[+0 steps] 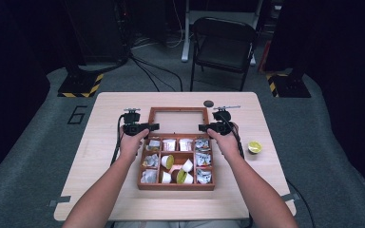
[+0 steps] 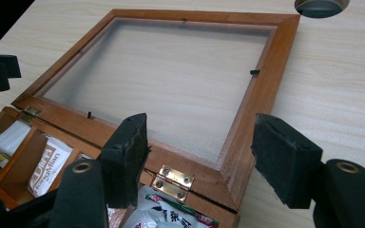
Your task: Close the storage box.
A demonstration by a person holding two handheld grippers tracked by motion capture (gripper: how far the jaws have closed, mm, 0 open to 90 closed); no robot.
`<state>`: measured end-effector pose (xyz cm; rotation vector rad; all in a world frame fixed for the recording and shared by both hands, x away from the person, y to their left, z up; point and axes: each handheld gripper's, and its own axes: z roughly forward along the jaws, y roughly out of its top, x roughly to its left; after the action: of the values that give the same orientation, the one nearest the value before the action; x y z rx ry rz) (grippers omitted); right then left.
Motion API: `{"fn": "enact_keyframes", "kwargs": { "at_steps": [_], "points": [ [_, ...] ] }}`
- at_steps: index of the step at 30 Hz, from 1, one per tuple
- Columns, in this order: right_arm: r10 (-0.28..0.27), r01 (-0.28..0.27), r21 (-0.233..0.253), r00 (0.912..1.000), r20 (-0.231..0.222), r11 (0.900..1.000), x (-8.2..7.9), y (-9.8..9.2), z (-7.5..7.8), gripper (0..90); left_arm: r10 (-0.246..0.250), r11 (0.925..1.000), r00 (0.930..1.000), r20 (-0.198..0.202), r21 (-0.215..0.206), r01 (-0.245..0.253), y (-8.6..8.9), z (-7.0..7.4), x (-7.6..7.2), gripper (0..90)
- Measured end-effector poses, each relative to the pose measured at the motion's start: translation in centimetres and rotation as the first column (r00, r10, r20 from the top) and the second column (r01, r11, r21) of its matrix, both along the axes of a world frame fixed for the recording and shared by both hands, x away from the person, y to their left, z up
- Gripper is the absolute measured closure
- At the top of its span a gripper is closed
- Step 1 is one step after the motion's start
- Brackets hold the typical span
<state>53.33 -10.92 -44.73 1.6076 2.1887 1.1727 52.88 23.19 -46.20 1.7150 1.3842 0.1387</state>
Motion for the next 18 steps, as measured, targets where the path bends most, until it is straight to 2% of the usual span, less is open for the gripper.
{"fn": "enact_keyframes", "kwargs": {
  "at_steps": [3,6,12,18],
  "points": [
    [0.003,-0.003,-0.007,0.9994,-0.036,1.000,0.4,0.2,-0.2,36.6,0.004,1.0000,0.9998,-0.020,-0.009,-0.004,0.3,-0.3,0.3,40.8],
    [0.009,-0.009,-0.005,0.9992,-0.038,1.000,0.7,0.4,-0.3,36.5,0.015,0.9998,0.9994,-0.030,-0.012,-0.016,0.6,-0.4,0.5,40.8],
    [0.007,-0.007,-0.005,0.9993,-0.036,1.000,1.1,0.5,-0.7,34.9,0.022,0.9997,0.9990,-0.038,0.014,-0.021,0.8,-0.8,0.7,40.0],
    [-0.002,0.002,-0.009,0.9983,-0.059,1.000,1.4,0.4,-1.3,33.9,0.020,0.9994,0.9989,-0.043,0.030,-0.019,0.7,-1.3,1.0,39.5]
  ]
}}
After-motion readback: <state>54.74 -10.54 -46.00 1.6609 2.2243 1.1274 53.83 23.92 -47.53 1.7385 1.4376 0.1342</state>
